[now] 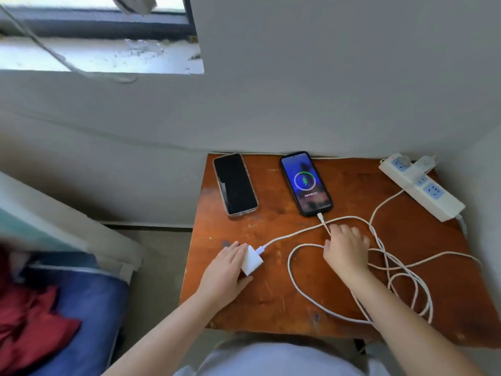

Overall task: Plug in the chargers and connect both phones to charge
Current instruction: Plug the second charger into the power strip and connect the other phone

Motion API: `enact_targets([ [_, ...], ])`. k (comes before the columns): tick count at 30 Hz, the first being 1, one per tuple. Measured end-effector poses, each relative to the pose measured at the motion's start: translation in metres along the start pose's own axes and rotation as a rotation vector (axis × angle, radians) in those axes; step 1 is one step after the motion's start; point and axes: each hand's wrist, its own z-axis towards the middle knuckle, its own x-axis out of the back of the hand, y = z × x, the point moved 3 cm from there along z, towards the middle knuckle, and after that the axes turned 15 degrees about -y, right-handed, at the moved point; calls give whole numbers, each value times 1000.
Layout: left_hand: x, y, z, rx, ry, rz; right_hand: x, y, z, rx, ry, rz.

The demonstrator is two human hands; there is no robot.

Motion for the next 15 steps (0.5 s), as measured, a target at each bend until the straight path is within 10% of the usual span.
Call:
enact_targets([
  [15, 37, 82, 91, -175, -51, 135, 7, 35, -27, 47, -153, 585],
])
